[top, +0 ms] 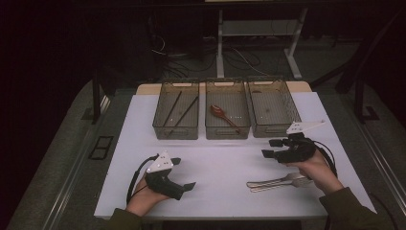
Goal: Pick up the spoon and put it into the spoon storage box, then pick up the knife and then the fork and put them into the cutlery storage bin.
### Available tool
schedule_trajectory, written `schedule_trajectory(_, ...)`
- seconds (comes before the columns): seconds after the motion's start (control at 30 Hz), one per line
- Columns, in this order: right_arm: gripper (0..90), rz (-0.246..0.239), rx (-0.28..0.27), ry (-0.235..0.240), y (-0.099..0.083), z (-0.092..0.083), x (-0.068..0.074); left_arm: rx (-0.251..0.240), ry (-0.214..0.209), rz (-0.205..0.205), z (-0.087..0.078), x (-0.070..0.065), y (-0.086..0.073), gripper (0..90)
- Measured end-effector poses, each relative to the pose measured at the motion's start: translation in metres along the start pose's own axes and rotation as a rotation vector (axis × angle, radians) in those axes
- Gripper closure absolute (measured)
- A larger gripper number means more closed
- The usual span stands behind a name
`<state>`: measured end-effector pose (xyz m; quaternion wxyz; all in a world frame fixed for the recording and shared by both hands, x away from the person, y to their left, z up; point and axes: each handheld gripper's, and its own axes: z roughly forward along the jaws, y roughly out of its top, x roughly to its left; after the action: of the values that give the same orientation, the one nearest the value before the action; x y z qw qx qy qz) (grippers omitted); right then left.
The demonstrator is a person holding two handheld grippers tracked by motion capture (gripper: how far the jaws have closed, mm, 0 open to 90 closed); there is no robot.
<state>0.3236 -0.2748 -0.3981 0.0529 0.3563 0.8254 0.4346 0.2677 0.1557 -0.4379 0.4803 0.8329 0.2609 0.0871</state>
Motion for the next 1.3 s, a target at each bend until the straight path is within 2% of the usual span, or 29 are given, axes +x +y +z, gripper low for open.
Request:
schedule_trajectory(0.43,49.9,0.005,0.029,-0.01,-0.022,-0.01,0.005,-0.005,0.005,0.001,-0.001,0.0,0.0,0.0)
schedule_trajectory(0.83,73.1,-0.006,0.069,-0.005,-0.041,-0.012,0.012,-0.003,0.003,0.004,-0.001,0.0,0.0,0.0)
schedule_trajectory(1.1,88.1,-0.047,0.114,0.045,-0.047,-0.001,0.023,-0.009,0.007,0.005,-0.001,-0.001,0.001,0.0)
schedule_trajectory(1.3,88.6,-0.083,0.141,0.087,-0.051,0.007,0.033,-0.004,0.007,0.005,0.0,-0.001,0.001,0.0)
